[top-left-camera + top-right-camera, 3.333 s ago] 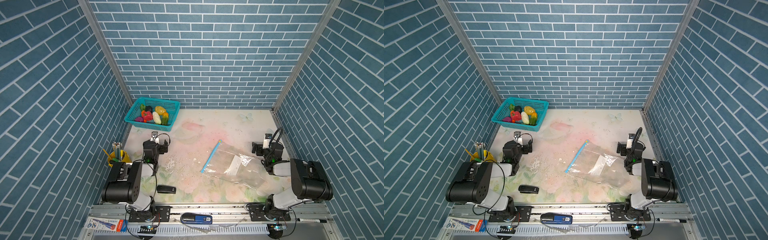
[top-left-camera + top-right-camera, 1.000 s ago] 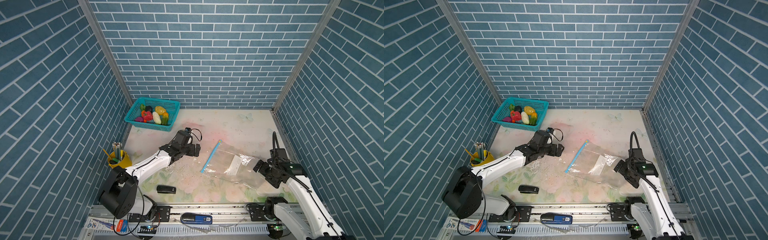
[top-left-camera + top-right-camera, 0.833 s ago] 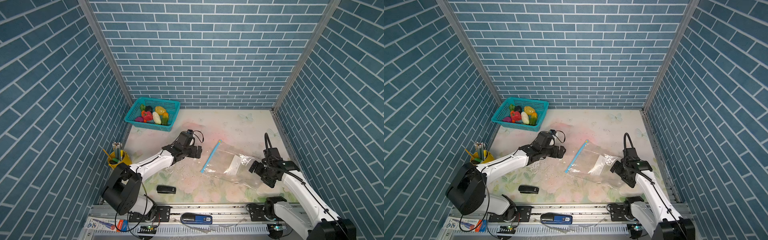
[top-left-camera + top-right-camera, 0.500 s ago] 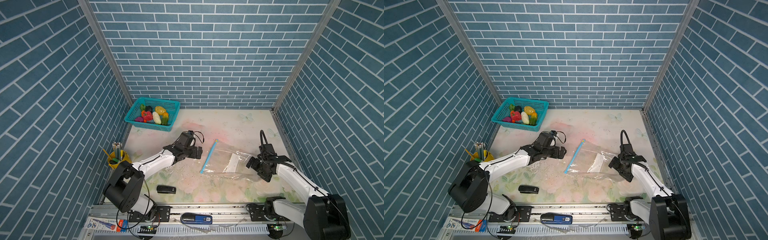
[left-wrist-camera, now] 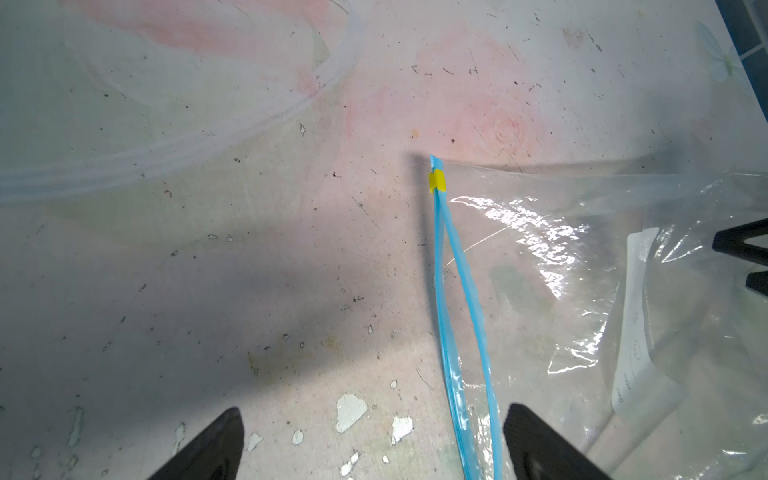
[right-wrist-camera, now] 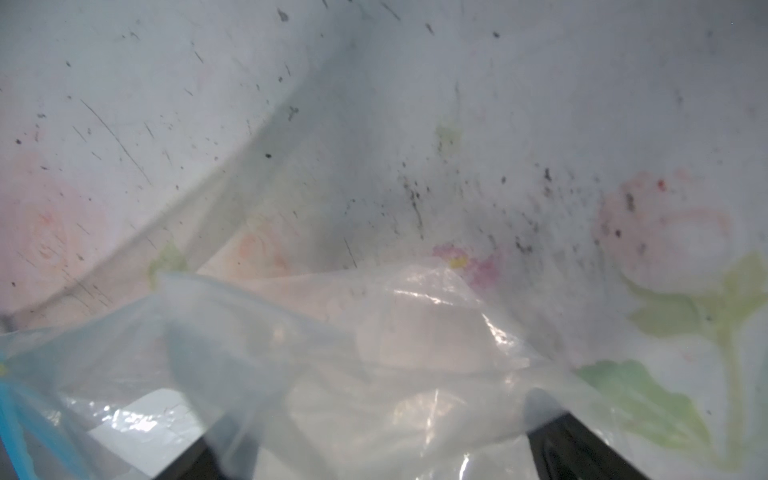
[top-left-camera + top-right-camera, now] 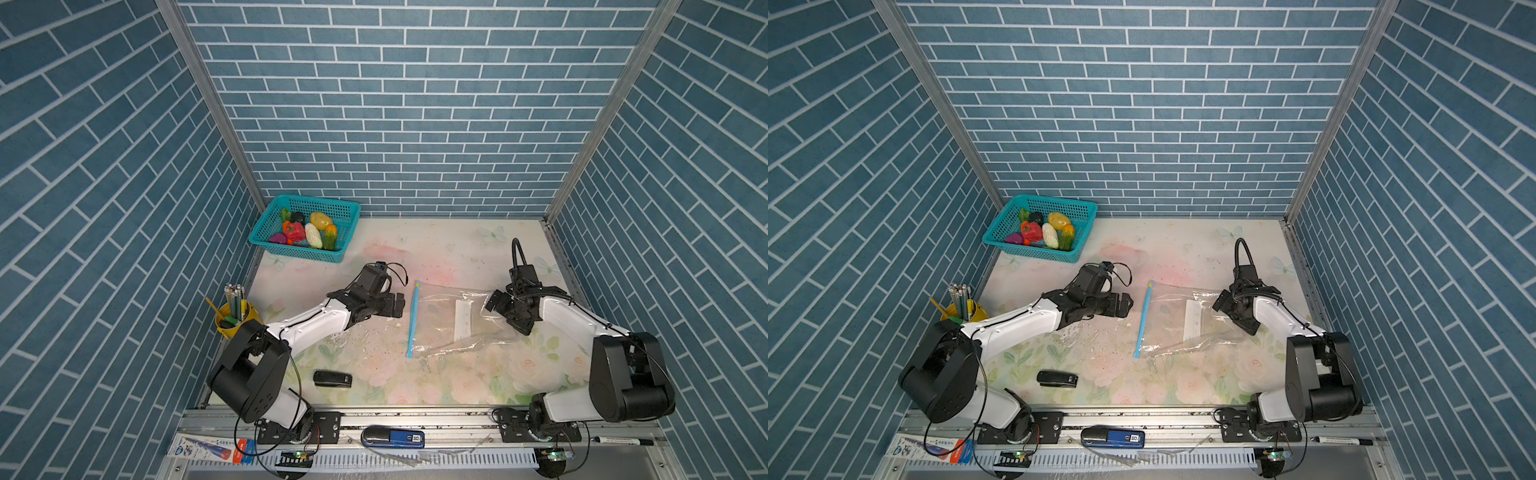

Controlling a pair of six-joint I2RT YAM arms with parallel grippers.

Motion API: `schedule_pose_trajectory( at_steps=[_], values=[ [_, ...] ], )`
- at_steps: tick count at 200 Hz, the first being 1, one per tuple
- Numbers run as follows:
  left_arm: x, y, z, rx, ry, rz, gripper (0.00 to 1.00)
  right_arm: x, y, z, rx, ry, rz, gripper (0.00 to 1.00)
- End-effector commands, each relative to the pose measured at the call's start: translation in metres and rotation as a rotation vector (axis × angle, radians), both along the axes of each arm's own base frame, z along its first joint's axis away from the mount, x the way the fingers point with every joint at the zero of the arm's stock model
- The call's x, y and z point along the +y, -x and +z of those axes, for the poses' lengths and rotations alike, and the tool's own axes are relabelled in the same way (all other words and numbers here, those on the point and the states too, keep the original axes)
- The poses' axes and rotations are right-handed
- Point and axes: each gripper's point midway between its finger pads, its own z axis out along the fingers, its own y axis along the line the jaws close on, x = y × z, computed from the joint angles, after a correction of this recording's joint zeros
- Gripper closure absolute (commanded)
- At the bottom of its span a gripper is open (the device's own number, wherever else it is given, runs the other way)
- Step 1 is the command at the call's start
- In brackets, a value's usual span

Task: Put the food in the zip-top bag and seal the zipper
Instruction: 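Move the right gripper to the bag's blue zipper while the left gripper approaches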

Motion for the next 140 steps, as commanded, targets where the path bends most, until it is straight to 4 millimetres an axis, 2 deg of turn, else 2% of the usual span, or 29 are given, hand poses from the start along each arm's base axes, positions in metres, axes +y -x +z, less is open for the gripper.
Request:
schedule_pose_trajectory(
  at_steps=[1, 18, 39, 54, 76, 106, 119, 140],
  values=[
    [-0.002, -0.001, 0.002, -0.010, 0.000, 0.002, 0.01, 0.005, -0.027, 0.011, -0.062, 0.014, 0.028, 0.02],
    [-0.003, -0.001, 0.003, -0.008, 0.004, -0.001, 0.01, 0.006, -0.038, 0.012, -0.069, 0.018, 0.035, 0.02],
    [-0.004, 0.000, 0.002, 0.007, 0.016, 0.004, 0.01, 0.001, -0.041, 0.017, -0.056, 0.066, 0.048, 0.03],
    [-0.003, 0.003, 0.003, 0.019, 0.020, 0.012, 0.02, -0.007, -0.038, 0.027, -0.061, 0.126, 0.050, 0.03],
    [0.001, 0.007, 0.006, 0.039, 0.025, 0.026, 0.05, -0.014, -0.033, 0.053, -0.083, 0.235, 0.057, 0.03],
    [0.006, 0.014, 0.014, 0.060, 0.061, 0.053, 0.05, -0.001, -0.025, 0.089, -0.133, 0.337, 0.126, 0.03],
    [0.012, 0.018, 0.016, 0.072, 0.078, 0.068, 0.05, 0.016, -0.022, 0.100, -0.165, 0.363, 0.184, 0.05],
    [0.026, 0.023, 0.016, 0.104, 0.106, 0.106, 0.05, 0.041, -0.019, 0.107, -0.187, 0.400, 0.270, 0.06]
  ],
)
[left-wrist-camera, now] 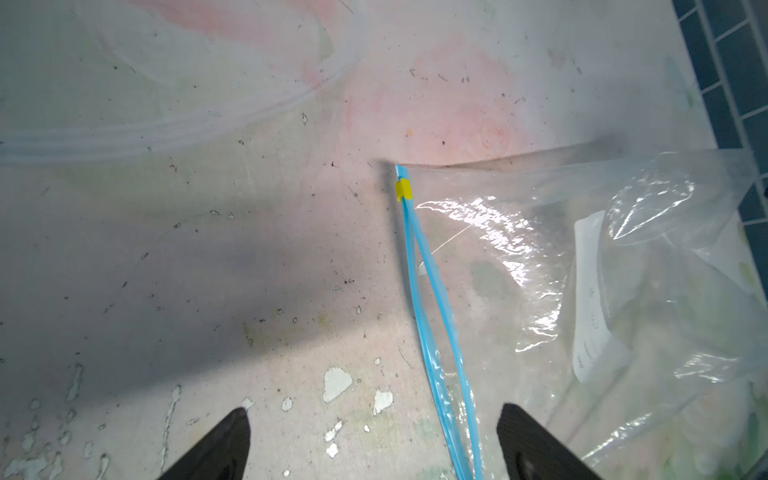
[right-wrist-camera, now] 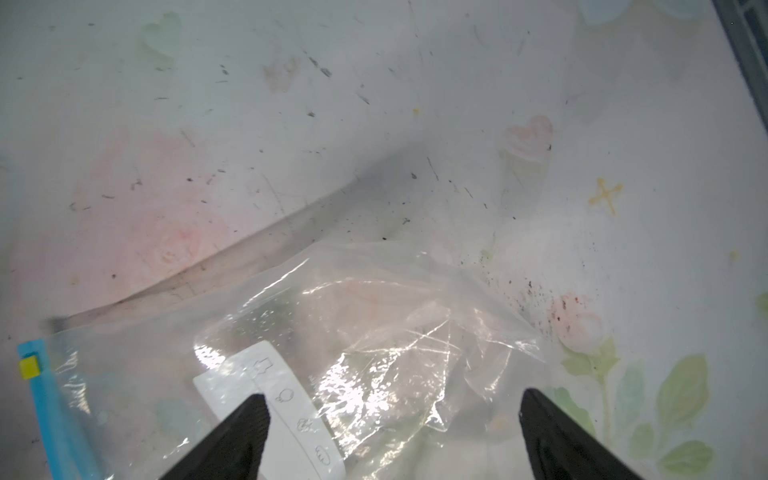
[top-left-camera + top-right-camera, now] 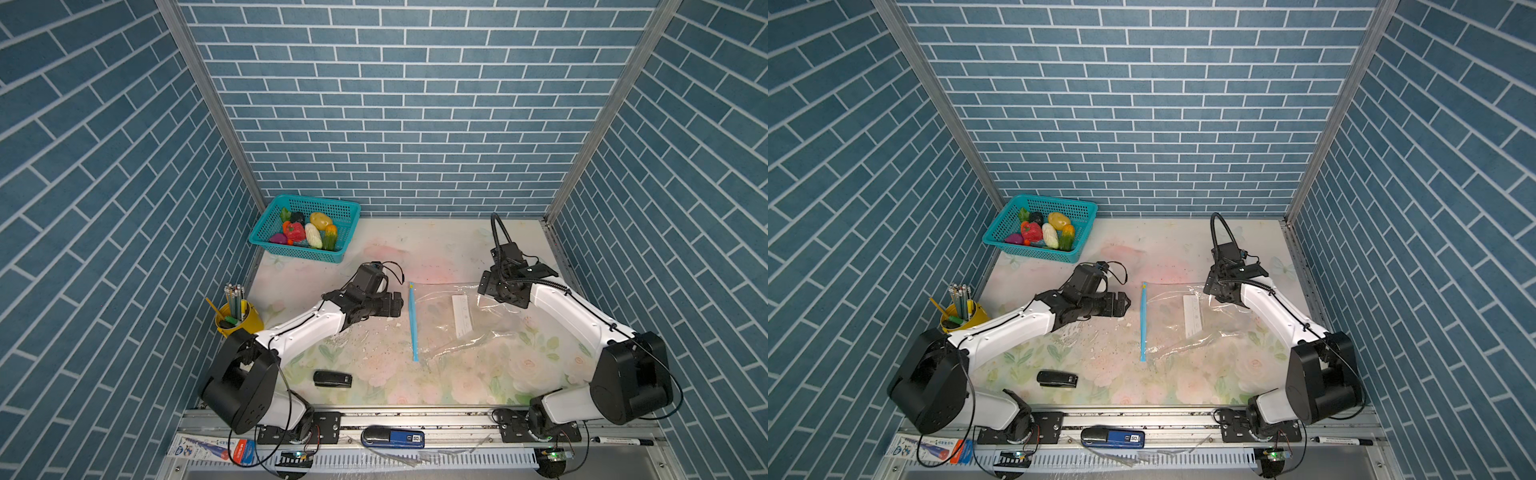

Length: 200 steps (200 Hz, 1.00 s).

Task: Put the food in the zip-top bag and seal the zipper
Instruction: 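Move the right gripper to the bag's blue zipper while the left gripper approaches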

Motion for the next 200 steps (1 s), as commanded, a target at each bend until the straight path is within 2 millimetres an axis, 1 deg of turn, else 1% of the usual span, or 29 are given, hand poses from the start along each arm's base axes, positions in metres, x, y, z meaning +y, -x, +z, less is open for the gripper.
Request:
schedule_pose_trajectory(
  at_steps=[1, 24, 31, 49, 65, 79, 84, 85, 89, 93, 106, 135, 161, 184, 200],
  values=[
    [0.017, 0.012, -0.004, 0.067, 0.028, 0.047, 0.05, 0.008, 0.008, 0.018, -0.011, 0.127, 0.057, 0.06],
    [0.029, 0.016, -0.007, 0.100, 0.066, 0.083, 0.05, 0.039, 0.007, 0.024, -0.032, 0.169, 0.132, 0.08],
    [0.031, 0.017, -0.008, 0.111, 0.078, 0.089, 0.05, 0.055, 0.008, 0.023, -0.031, 0.172, 0.169, 0.08],
    [0.032, 0.021, -0.011, 0.133, 0.093, 0.097, 0.05, 0.085, 0.010, 0.020, -0.029, 0.172, 0.220, 0.10],
    [0.030, 0.022, -0.013, 0.147, 0.130, 0.103, 0.05, 0.118, 0.014, 0.011, -0.019, 0.179, 0.289, 0.11],
    [0.028, 0.023, -0.015, 0.156, 0.184, 0.109, 0.05, 0.142, 0.015, 0.004, -0.012, 0.169, 0.345, 0.10],
    [0.028, 0.020, -0.011, 0.148, 0.208, 0.110, 0.05, 0.151, 0.016, 0.001, -0.008, 0.163, 0.363, 0.11],
    [0.029, 0.022, -0.015, 0.158, 0.206, 0.113, 0.05, 0.153, 0.016, 0.001, -0.007, 0.160, 0.367, 0.11],
    [0.032, 0.024, -0.021, 0.171, 0.210, 0.123, 0.05, 0.159, 0.016, -0.002, -0.004, 0.155, 0.381, 0.10],
    [0.033, 0.023, -0.022, 0.174, 0.220, 0.132, 0.05, 0.167, 0.018, -0.006, 0.001, 0.151, 0.402, 0.11],
    [0.038, 0.024, -0.028, 0.196, 0.251, 0.152, 0.05, 0.183, 0.019, -0.013, 0.012, 0.156, 0.439, 0.11],
    [0.044, 0.026, -0.037, 0.243, 0.275, 0.178, 0.05, 0.207, 0.021, -0.032, 0.034, 0.191, 0.511, 0.10],
    [0.047, 0.026, -0.040, 0.234, 0.270, 0.181, 0.05, 0.215, 0.021, -0.050, 0.059, 0.196, 0.524, 0.11],
    [0.051, 0.026, -0.041, 0.226, 0.269, 0.190, 0.05, 0.222, 0.022, -0.058, 0.069, 0.211, 0.532, 0.11],
    [0.053, 0.026, -0.042, 0.222, 0.266, 0.194, 0.05, 0.223, 0.022, -0.065, 0.082, 0.235, 0.528, 0.11]
  ],
)
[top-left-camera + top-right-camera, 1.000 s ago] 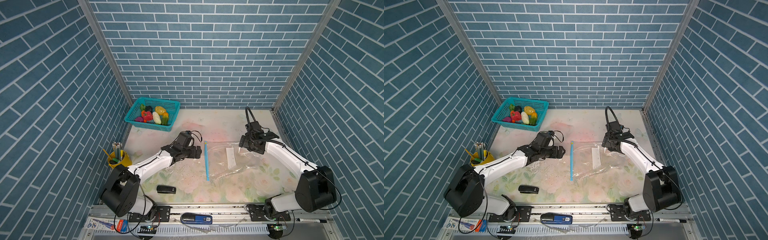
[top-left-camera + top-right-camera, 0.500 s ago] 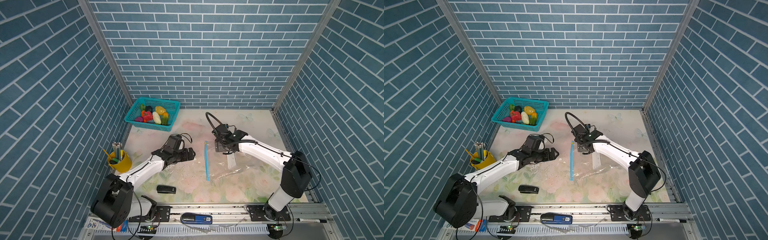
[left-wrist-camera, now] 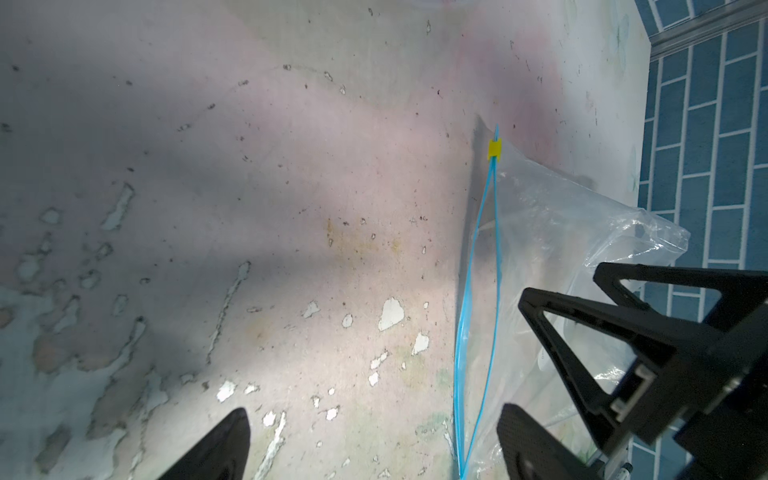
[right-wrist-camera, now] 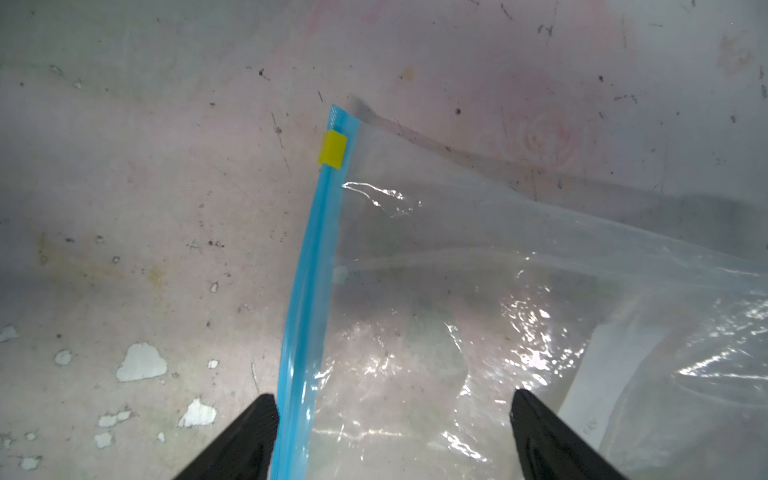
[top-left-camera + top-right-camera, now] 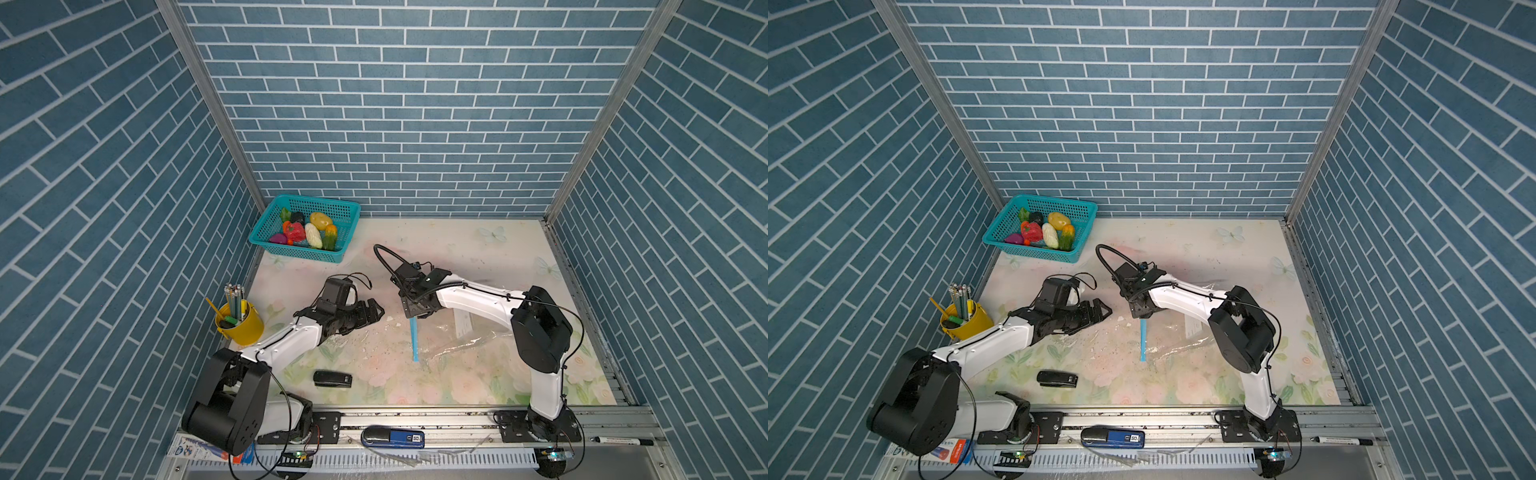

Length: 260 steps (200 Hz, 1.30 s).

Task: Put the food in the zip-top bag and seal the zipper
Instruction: 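Move the right gripper to the bag's blue zipper while the left gripper approaches, then grasp one blue zipper strip with the right gripper while the left approaches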

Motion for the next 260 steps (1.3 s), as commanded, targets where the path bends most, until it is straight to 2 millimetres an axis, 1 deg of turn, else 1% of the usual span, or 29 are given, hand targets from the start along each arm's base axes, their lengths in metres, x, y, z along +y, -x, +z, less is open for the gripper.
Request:
schedule_pose_trajectory(
  at_steps=[1, 15, 23, 39, 48, 65, 80, 89, 102, 115, 126, 129, 131, 143, 163, 203, 227, 246, 260],
  values=[
    [0.003, 0.000, 0.000, -0.014, 0.007, 0.007, 0.05, 0.011, -0.005, 0.002, -0.012, 0.009, 0.006, 0.11],
    [0.004, 0.001, -0.002, -0.007, 0.006, 0.007, 0.05, 0.010, -0.006, -0.004, -0.011, 0.030, -0.005, 0.12],
    [0.003, 0.001, -0.003, -0.006, 0.007, 0.006, 0.05, 0.012, -0.006, -0.007, -0.004, 0.035, 0.000, 0.14],
    [0.002, 0.002, -0.004, -0.002, 0.011, 0.001, 0.05, 0.015, -0.006, -0.014, 0.015, 0.051, 0.009, 0.20],
    [0.002, 0.002, -0.004, 0.001, 0.012, 0.001, 0.05, 0.015, -0.006, -0.019, 0.027, 0.066, 0.013, 0.25],
    [0.003, 0.004, -0.005, 0.002, 0.008, -0.003, 0.05, 0.011, -0.005, -0.026, 0.048, 0.115, 0.005, 0.33],
    [0.003, 0.004, -0.005, 0.001, 0.006, -0.004, 0.05, 0.010, -0.005, -0.030, 0.062, 0.141, 0.005, 0.37],
    [0.003, 0.004, -0.005, 0.000, 0.007, -0.008, 0.05, 0.011, -0.004, -0.030, 0.069, 0.142, 0.008, 0.40],
    [0.002, 0.004, -0.004, 0.000, 0.010, -0.010, 0.05, 0.011, -0.003, -0.031, 0.071, 0.141, 0.010, 0.42],
    [0.002, 0.004, -0.005, 0.001, 0.010, -0.009, 0.05, 0.010, -0.002, -0.033, 0.074, 0.142, 0.010, 0.49],
    [0.002, 0.004, -0.005, 0.000, 0.013, -0.009, 0.05, 0.009, 0.000, -0.035, 0.079, 0.146, 0.007, 0.58],
    [0.002, 0.003, -0.005, 0.000, 0.013, -0.008, 0.05, 0.009, 0.000, -0.035, 0.080, 0.145, 0.007, 0.62],
    [0.002, 0.004, -0.006, 0.002, 0.013, -0.008, 0.05, 0.009, 0.000, -0.035, 0.081, 0.144, 0.007, 0.62],
    [0.001, 0.003, -0.005, -0.001, 0.015, -0.011, 0.05, 0.009, 0.002, -0.035, 0.085, 0.141, 0.008, 0.72],
    [0.000, 0.003, -0.005, 0.000, 0.018, -0.011, 0.05, 0.010, 0.002, -0.033, 0.083, 0.133, 0.009, 0.83],
    [-0.001, 0.000, -0.005, 0.003, 0.021, -0.014, 0.05, 0.011, 0.000, -0.016, 0.061, 0.103, 0.008, 0.94],
    [-0.006, -0.003, -0.001, 0.001, 0.041, -0.023, 0.06, 0.014, 0.000, -0.004, 0.050, 0.073, 0.011, 0.96],
    [-0.017, -0.007, 0.008, -0.006, 0.091, -0.059, 0.07, 0.016, 0.001, 0.006, 0.056, 0.038, 0.018, 0.97],
    [-0.026, -0.010, 0.017, -0.022, 0.117, -0.087, 0.09, 0.013, 0.001, 0.012, 0.064, 0.011, 0.009, 0.98]
  ],
)
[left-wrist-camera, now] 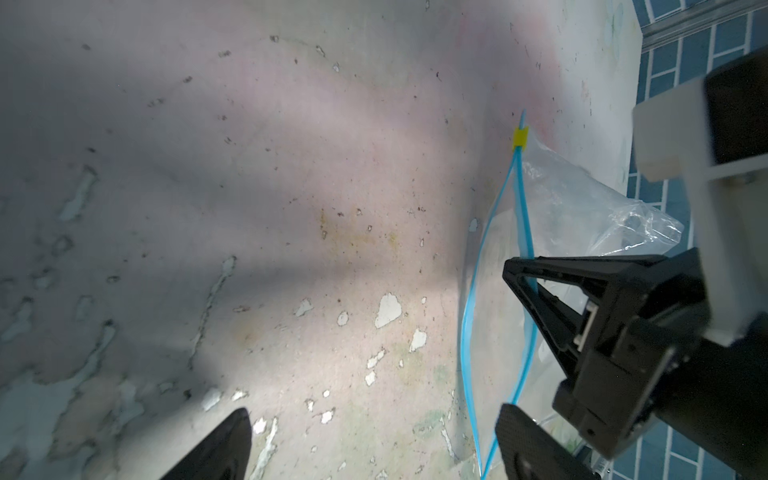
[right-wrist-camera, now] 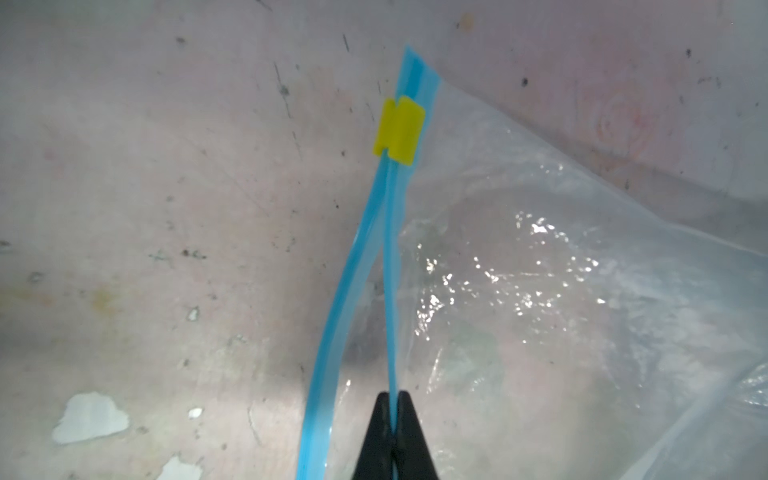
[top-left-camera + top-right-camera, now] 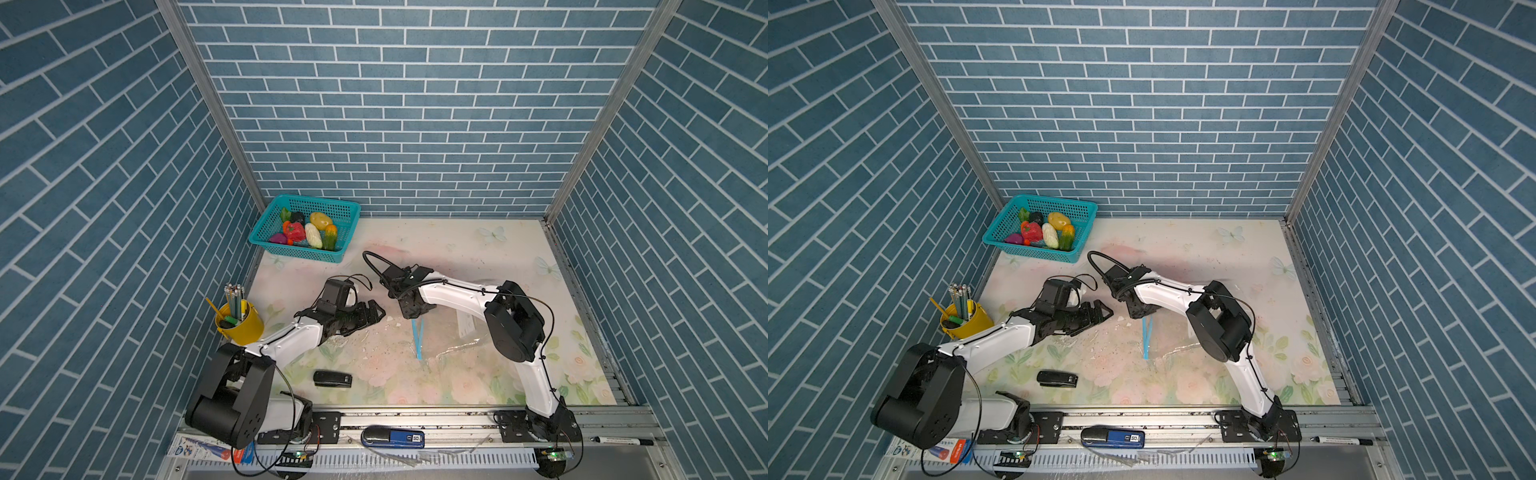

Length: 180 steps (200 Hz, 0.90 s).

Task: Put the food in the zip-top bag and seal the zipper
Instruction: 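Grasp one blue zipper strip with the right gripper while the left approaches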

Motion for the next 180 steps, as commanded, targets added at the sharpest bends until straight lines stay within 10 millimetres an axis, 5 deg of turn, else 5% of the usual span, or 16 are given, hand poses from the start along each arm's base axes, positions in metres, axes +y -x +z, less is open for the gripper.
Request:
schedule_pose_trajectory(
  at_steps=[1, 49, 95, 143, 180],
  values=[
    [-0.018, -0.012, 0.023, -0.051, 0.071, -0.051, 0.09, -0.001, 0.002, 0.034, -0.007, -0.072, -0.012, 0.98],
    [-0.063, -0.020, 0.053, -0.142, 0.171, -0.185, 0.17, -0.014, -0.002, 0.063, 0.030, -0.199, -0.050, 0.99],
    [-0.104, -0.028, 0.058, -0.156, 0.210, -0.282, 0.21, -0.023, 0.000, 0.088, 0.055, -0.312, -0.045, 1.00],
    [-0.135, -0.038, 0.063, -0.147, 0.249, -0.348, 0.36, -0.028, 0.004, 0.097, 0.067, -0.387, -0.044, 1.00],
    [-0.142, -0.036, 0.058, -0.119, 0.263, -0.373, 0.57, -0.031, 0.003, 0.101, 0.058, -0.396, -0.047, 1.00]
  ],
)
